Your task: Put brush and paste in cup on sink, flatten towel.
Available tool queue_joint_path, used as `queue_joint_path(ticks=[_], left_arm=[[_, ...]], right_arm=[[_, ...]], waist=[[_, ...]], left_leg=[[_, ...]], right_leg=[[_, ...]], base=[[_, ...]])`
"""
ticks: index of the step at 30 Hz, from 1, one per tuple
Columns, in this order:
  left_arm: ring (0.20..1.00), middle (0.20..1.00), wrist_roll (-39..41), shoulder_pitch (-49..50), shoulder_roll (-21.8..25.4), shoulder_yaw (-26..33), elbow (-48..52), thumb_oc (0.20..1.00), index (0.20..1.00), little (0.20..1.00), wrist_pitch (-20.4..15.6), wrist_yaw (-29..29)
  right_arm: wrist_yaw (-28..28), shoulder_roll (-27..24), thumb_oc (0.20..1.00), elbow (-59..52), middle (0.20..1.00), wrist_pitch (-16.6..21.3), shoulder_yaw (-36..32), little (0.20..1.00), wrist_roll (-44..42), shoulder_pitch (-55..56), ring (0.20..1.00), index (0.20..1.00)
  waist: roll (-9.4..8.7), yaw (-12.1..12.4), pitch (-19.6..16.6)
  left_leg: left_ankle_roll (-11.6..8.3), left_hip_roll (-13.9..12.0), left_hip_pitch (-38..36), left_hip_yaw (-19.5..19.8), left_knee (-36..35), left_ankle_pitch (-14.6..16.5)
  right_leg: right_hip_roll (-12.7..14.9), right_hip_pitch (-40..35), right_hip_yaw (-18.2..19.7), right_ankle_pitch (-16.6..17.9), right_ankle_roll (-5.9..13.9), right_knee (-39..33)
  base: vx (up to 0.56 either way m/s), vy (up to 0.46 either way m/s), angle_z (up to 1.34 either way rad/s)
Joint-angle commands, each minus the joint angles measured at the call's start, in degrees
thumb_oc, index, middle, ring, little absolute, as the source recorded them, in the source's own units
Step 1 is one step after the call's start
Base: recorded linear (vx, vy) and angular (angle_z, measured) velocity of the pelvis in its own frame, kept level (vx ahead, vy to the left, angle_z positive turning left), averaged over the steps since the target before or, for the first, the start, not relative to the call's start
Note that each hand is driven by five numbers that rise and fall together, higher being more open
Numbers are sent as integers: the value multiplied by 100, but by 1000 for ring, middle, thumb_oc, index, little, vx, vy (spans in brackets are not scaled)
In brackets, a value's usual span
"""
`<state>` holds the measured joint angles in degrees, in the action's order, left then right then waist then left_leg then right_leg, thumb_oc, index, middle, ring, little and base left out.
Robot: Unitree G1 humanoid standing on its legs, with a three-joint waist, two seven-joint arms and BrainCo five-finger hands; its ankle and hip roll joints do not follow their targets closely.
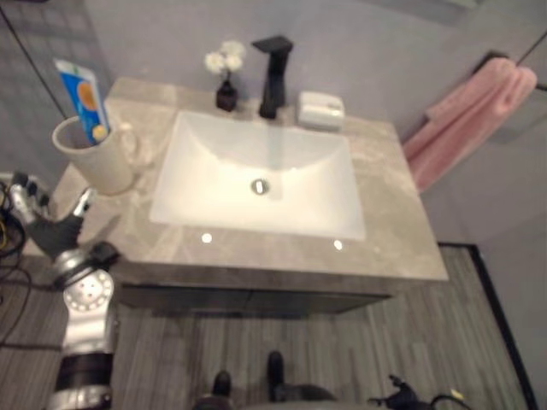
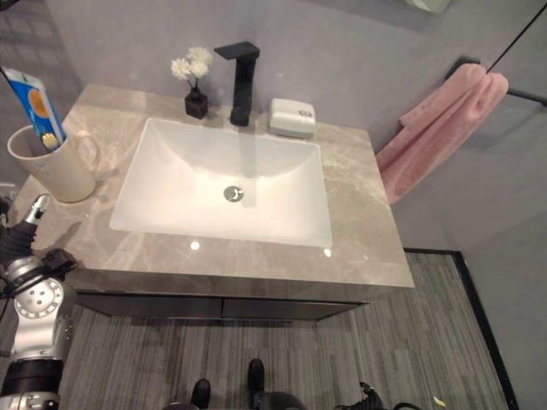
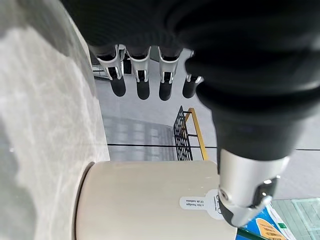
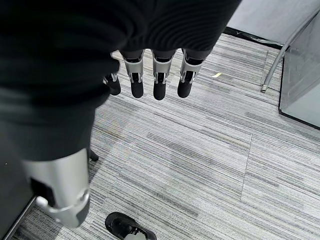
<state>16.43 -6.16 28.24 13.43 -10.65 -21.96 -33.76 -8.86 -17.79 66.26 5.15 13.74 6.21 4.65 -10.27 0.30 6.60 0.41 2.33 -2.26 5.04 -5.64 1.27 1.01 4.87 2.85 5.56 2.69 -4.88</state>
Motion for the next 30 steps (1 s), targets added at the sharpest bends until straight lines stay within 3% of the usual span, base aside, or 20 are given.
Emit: queue_joint_path(ticks=[1,6,12,22,30], left_arm=[[1000,1000,-209,-213,275,311,320,1000,1000,1000,-44,-30],[1000,1000,-89,-205,317,272,218,1000,1000,1000,153,148],[1000,1000,-216,70,815,425,19,1000,1000,1000,605,580],[1000,1000,-38,162,825,682,-194,1000,1000,1000,654,556],[1000,1000,178,45,1092,728,-728,1000,1000,1000,692,544]], right_arm=[[97,-103,1000,-61,1000,-58,212,1000,-27,10,1000,1000],[97,-149,1000,-50,1000,-86,92,1000,-80,40,1000,1000],[204,-249,1000,-176,1000,-210,-78,1000,-46,117,1000,1000],[296,-321,1000,-379,1000,-228,-63,1000,3,151,1000,1000],[291,-383,1000,-322,1000,-271,-75,1000,29,206,1000,1000]], waist=[[329,-25,-120],[394,-47,-89],[580,-46,-8],[686,-90,-8],[609,-143,-24]], left_leg=[[165,43,-268,-16,161,590],[153,40,-285,9,98,537],[121,46,-251,62,64,481],[80,27,-271,59,64,473],[49,-7,-191,32,64,461]], right_leg=[[-42,-214,140,-577,159,326],[-25,-244,80,-590,140,294],[10,-264,-61,-625,108,307],[-4,-326,-95,-691,59,254],[-29,-276,-91,-693,41,227]], base=[[98,-103,4],[10,-25,4],[23,-43,8],[27,-36,4],[1,-5,0]])
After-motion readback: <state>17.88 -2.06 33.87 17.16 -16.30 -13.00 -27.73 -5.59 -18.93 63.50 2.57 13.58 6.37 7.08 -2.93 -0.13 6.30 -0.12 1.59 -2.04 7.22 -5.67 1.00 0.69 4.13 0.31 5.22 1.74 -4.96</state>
